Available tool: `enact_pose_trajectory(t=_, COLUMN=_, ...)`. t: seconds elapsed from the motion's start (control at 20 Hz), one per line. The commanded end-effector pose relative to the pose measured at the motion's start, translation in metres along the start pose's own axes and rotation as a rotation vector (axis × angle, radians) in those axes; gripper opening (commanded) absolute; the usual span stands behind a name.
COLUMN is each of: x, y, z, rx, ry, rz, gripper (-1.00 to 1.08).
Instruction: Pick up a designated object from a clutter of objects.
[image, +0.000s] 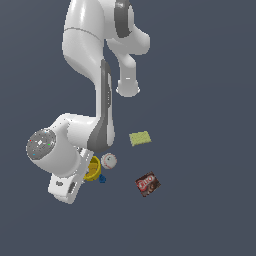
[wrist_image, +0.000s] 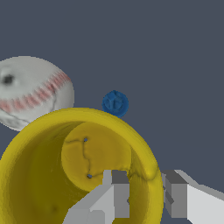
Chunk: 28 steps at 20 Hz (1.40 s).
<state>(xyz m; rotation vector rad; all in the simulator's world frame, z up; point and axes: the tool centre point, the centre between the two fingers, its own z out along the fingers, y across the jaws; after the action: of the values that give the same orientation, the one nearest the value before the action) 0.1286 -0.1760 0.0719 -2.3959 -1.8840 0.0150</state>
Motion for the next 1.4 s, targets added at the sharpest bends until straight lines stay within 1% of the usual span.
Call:
enact_pose_trajectory(t=0.0, x=0.003, y=-0.001, z=-0.004, rx=-0.002, ry=0.0, rz=-0.001, gripper=-1.0)
enact_pose_trajectory(t=0.3, x=0.018, y=-0.012, z=-0.021, rx=-0.002, ry=0.0, rz=-0.001, gripper=-1.0)
enact_pose_trajectory(t=0.6, x=0.045, y=-0.032, z=-0.054, rx=-0.002, ry=0.0, rz=-0.002, gripper=-1.0)
enact_pose_trajectory(t=1.35, x=0.152, y=-0.11, z=-0.181, rx=-0.001, ry=-0.003, rz=-0.003, gripper=-1.0)
